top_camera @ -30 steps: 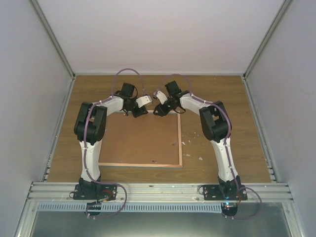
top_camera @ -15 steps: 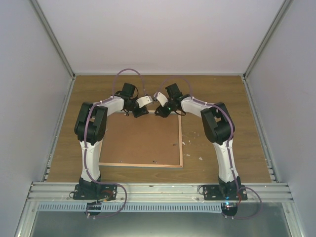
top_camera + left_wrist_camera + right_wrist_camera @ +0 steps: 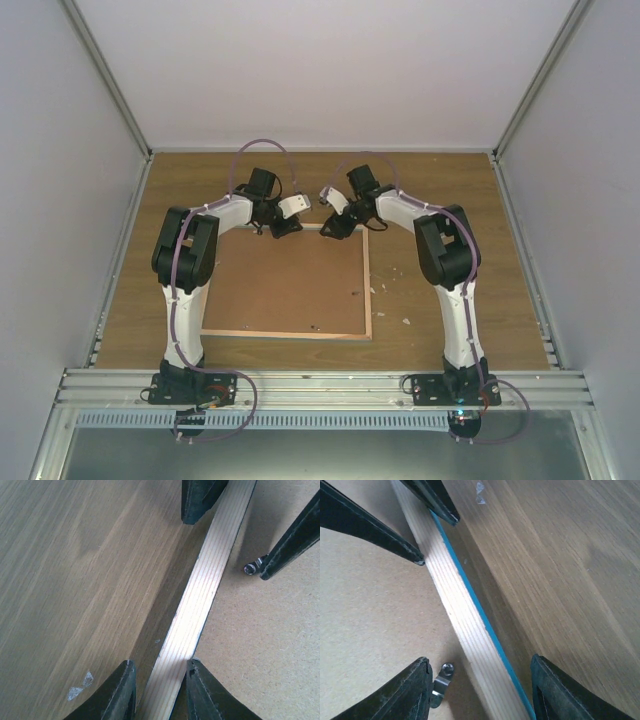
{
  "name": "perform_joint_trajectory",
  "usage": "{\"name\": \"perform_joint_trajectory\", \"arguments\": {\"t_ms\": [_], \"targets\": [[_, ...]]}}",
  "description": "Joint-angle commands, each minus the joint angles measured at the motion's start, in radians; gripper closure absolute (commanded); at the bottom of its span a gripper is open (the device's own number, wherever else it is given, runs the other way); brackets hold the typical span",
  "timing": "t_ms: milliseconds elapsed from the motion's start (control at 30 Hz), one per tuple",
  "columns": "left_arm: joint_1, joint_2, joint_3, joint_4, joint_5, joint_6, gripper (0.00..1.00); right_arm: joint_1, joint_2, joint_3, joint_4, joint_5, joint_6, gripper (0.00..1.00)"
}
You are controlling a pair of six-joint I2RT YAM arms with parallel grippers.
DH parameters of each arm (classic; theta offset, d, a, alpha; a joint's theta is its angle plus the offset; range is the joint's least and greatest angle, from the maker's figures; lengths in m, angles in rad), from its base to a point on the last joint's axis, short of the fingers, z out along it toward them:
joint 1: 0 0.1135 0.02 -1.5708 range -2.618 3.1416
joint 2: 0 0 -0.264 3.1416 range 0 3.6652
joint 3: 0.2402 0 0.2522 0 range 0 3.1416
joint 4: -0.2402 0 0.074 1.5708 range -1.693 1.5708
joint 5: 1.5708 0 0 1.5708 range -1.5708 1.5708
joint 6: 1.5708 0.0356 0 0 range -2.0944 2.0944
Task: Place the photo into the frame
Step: Install the photo frame at the center of the board.
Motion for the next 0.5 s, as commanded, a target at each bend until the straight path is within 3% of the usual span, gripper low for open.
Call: {"name": "perform_joint_trajectory", "arguments": {"t_ms": [0,133,467], "targets": [[0.001,0.057,-0.001,-0.024,-0.075,-0.010,0.71,-0.014,0.016,0.033,-0.150,-0.124,-0.006,0.45],[0.000,0.057,-0.001,-0.025,-0.075,-0.010,0.71,-0.051,0.014,0.061,-0.166,-0.229,0.010,0.45],[-0.001,0.061,0.007,-0.029,-0.071,-0.010,0.71,-0.017,-0.008,0.033,-0.159,-0.025,-0.075,0.41]]}}
